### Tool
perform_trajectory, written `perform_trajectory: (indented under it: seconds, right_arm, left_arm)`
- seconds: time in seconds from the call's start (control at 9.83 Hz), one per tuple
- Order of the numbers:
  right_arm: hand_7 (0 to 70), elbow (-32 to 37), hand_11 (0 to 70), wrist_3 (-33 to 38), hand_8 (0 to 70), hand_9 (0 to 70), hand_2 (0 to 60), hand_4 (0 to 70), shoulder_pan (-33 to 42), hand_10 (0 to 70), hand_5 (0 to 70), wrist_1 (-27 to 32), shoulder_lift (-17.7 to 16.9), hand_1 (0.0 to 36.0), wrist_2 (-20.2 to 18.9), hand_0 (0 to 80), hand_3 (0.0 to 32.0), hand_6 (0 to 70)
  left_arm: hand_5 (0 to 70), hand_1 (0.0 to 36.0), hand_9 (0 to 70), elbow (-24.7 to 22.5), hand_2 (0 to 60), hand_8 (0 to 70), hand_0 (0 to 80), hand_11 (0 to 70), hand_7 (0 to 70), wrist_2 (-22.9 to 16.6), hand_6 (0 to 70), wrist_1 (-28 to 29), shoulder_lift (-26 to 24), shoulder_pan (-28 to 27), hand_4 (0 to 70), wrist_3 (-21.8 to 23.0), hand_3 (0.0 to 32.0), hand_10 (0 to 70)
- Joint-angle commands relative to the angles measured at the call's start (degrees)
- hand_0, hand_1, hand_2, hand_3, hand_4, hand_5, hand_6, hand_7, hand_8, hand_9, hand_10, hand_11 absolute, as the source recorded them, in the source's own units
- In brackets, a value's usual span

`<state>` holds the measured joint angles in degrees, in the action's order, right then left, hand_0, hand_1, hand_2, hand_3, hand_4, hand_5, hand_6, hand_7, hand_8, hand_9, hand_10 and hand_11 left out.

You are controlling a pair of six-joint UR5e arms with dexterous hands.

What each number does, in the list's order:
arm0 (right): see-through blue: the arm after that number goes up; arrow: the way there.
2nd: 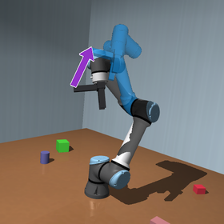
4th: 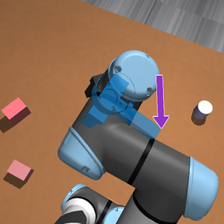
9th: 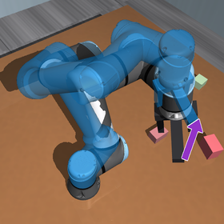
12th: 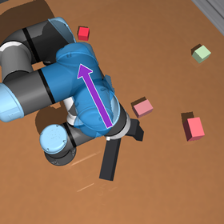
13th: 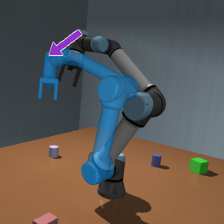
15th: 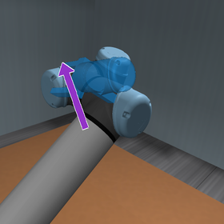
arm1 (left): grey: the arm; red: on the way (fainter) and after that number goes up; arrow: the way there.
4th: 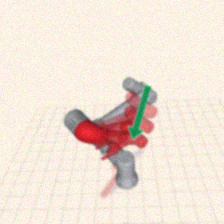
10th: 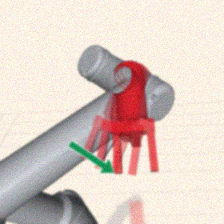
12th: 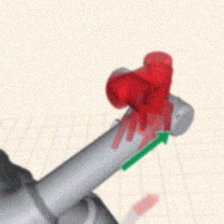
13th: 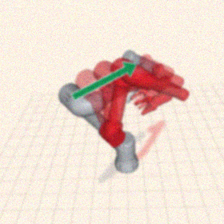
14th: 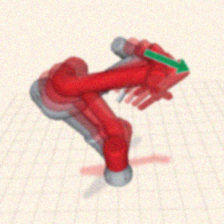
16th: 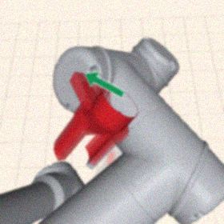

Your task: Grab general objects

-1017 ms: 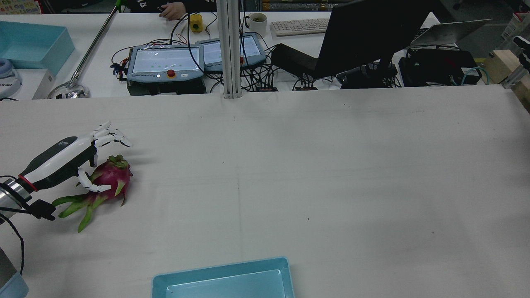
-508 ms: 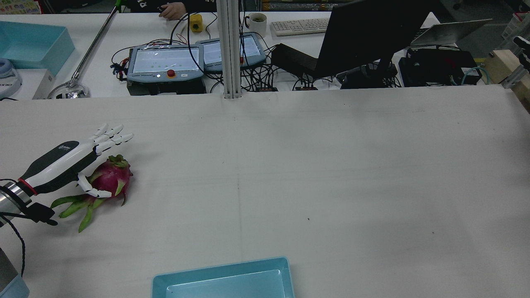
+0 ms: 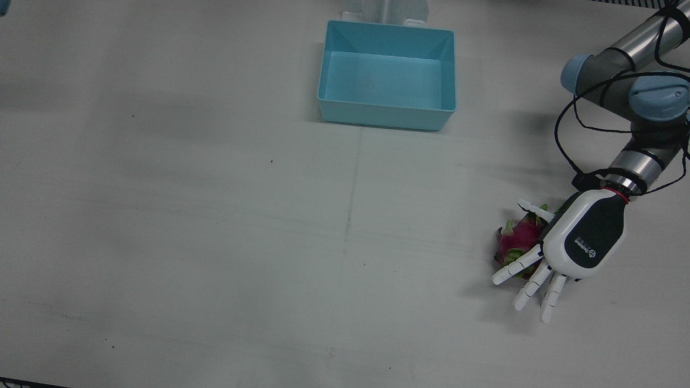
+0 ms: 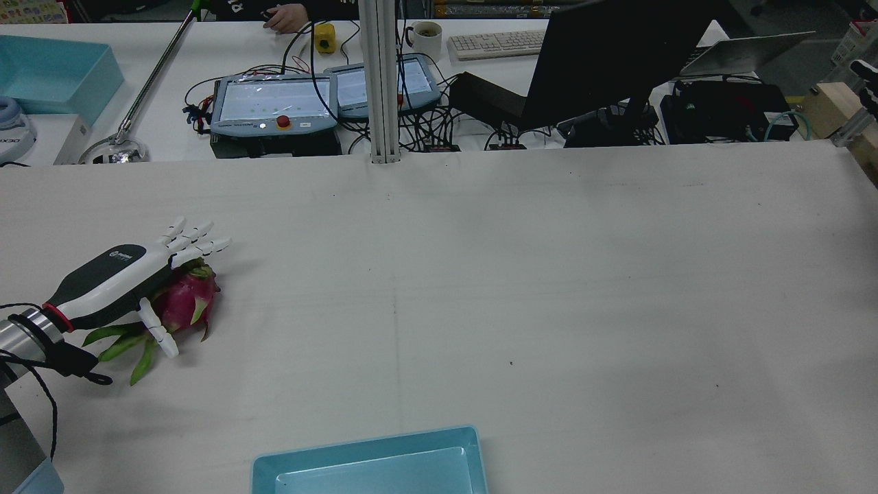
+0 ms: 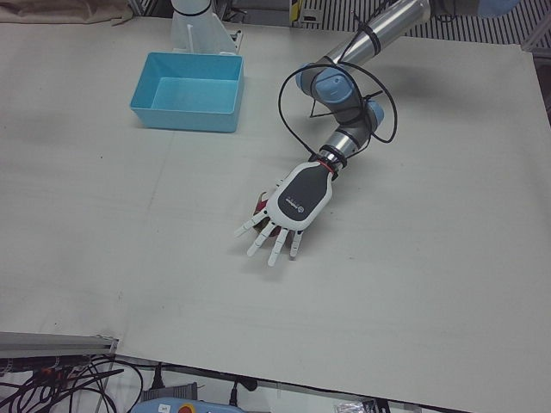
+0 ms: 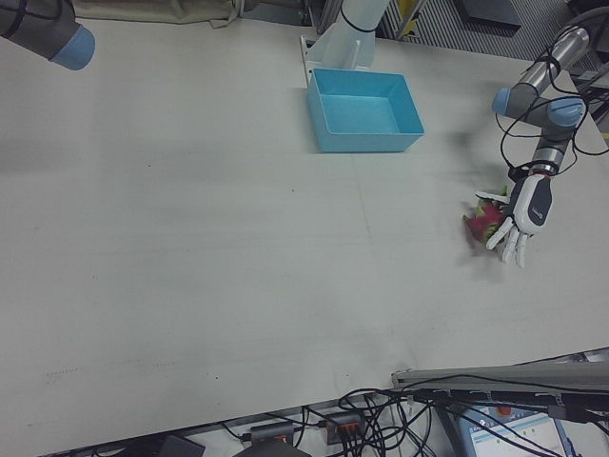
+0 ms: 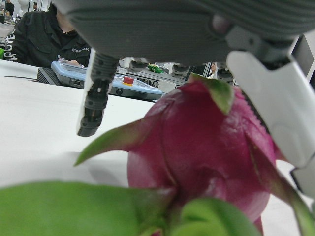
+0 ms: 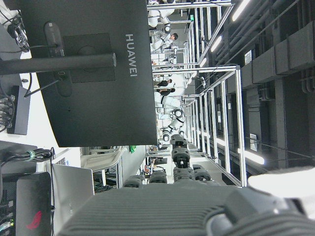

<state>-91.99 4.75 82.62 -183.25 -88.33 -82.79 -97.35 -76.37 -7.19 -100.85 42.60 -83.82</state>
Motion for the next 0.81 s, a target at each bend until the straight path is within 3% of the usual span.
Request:
perform_trajectory:
  seconds: [0.0, 0.2, 0.31, 0.41, 0.51, 0.61, 0.71]
  right_arm:
    - [0.0, 0.06, 0.0, 0.0, 0.0, 0.0, 0.0, 0.0, 0.0, 0.0, 0.0, 0.0, 0.0, 0.0, 0.0, 0.0, 0.0, 0.0]
    - [0.0, -0.03, 0.0, 0.0, 0.0, 0.0, 0.0, 0.0, 0.0, 0.0, 0.0, 0.0, 0.0, 0.0, 0.0, 0.0, 0.0, 0.0]
    - [0.0, 0.06, 0.0, 0.0, 0.0, 0.0, 0.0, 0.0, 0.0, 0.0, 0.0, 0.0, 0.0, 0.0, 0.0, 0.0, 0.0, 0.0]
    - [0.0, 0.06, 0.0, 0.0, 0.0, 0.0, 0.0, 0.0, 0.0, 0.0, 0.0, 0.0, 0.0, 0.0, 0.0, 0.0, 0.0, 0.0]
    - [0.0, 0.06, 0.0, 0.0, 0.0, 0.0, 0.0, 0.0, 0.0, 0.0, 0.0, 0.0, 0.0, 0.0, 0.0, 0.0, 0.0, 0.0]
    - [0.0, 0.06, 0.0, 0.0, 0.0, 0.0, 0.0, 0.0, 0.0, 0.0, 0.0, 0.0, 0.0, 0.0, 0.0, 0.0, 0.0, 0.0]
    - [0.0, 0.06, 0.0, 0.0, 0.0, 0.0, 0.0, 0.0, 0.0, 0.0, 0.0, 0.0, 0.0, 0.0, 0.0, 0.0, 0.0, 0.0]
  left_arm:
    - [5.4, 19.9, 0.0, -0.03, 7.2, 0.0, 50.8, 0.0, 3.8, 0.7, 0.0, -0.02, -0.75, -0.06, 0.0, -4.93, 32.0, 0.0]
    - [11.5, 21.5, 2.1, 0.06, 10.7, 0.6, 52.8, 3.3, 17.5, 1.48, 0.0, 0.25, -0.75, -0.15, 0.0, -5.21, 32.0, 1.4]
    - [15.5, 22.8, 4.3, 0.14, 14.5, 1.4, 54.3, 20.0, 28.5, 1.75, 0.0, 0.25, -0.66, -0.15, 0.0, -5.21, 32.0, 12.2]
    - [23.8, 25.7, 9.4, 0.41, 22.9, 2.9, 56.9, 52.1, 48.8, 1.75, 6.7, 0.33, -0.66, -0.24, 0.7, -5.21, 31.8, 35.1]
    - [34.0, 24.9, 25.0, 0.58, 28.1, 11.1, 57.1, 70.0, 66.6, 1.66, 20.0, 0.25, -0.75, -0.85, 15.1, -5.21, 2.6, 48.8]
    - [38.8, 23.0, 31.5, 0.85, 28.9, 16.1, 55.8, 70.0, 70.0, 1.75, 26.3, 0.25, -0.75, -1.37, 24.0, -5.3, 0.0, 51.7]
    - [42.0, 21.5, 36.9, 0.94, 30.0, 20.6, 54.8, 70.0, 70.0, 1.66, 32.3, 0.16, -0.84, -1.55, 32.3, -5.38, 0.0, 54.2]
